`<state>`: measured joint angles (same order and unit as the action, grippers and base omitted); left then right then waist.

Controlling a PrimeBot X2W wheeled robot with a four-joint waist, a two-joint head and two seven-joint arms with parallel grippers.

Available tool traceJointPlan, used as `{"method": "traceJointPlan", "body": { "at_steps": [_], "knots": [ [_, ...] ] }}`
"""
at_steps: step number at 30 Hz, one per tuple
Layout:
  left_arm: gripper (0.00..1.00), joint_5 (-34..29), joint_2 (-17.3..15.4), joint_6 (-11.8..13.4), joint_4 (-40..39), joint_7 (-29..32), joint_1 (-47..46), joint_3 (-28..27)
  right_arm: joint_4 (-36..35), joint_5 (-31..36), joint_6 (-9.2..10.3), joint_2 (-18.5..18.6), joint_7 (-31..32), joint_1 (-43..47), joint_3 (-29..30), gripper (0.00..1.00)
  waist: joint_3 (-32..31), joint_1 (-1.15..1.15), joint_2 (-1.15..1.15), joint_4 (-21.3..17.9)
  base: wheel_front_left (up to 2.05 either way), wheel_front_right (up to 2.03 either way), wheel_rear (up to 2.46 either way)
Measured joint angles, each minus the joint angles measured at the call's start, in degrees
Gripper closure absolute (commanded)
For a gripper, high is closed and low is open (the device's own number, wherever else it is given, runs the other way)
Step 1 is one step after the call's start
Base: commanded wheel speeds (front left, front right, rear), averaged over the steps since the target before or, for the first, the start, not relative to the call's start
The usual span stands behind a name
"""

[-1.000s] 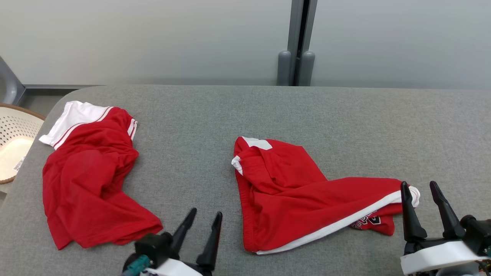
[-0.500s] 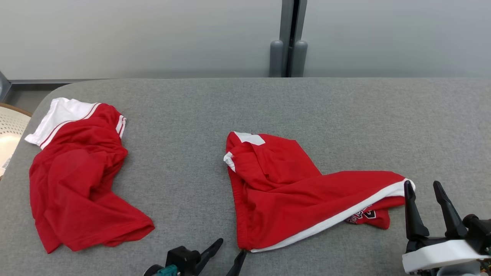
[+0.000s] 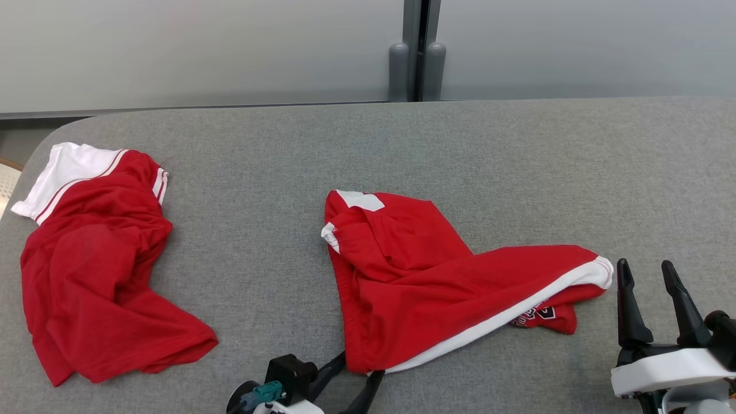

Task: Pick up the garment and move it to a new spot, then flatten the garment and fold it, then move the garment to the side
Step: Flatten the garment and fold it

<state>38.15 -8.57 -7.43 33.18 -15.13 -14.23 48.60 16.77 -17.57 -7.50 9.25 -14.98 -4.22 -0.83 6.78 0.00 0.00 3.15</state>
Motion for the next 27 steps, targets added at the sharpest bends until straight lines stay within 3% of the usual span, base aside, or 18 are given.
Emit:
{"method": "traceJointPlan", "body": {
  "at_steps": [1,2,27],
  "knots": [
    [0.85,0.11,-0.08,0.0,0.01,0.0,-0.16,0.05,0.1,0.0,0.0,-0.04,0.0,0.0,0.07,0.0,0.04,0.0,0.0,0.06,0.0,0.0,0.0],
    [1.0,0.1,-0.09,-0.01,0.0,0.0,-0.27,0.11,0.22,0.02,0.0,-0.08,0.0,0.0,0.13,0.0,0.07,0.0,0.0,0.13,0.0,0.0,0.0],
    [1.0,-3.04,-0.37,-0.01,-4.86,0.0,-0.08,-5.2,13.15,-2.94,0.0,-1.2,3.9,-3.7,0.56,0.0,0.06,0.0,0.0,1.71,0.0,0.0,0.0]
  ]
}}
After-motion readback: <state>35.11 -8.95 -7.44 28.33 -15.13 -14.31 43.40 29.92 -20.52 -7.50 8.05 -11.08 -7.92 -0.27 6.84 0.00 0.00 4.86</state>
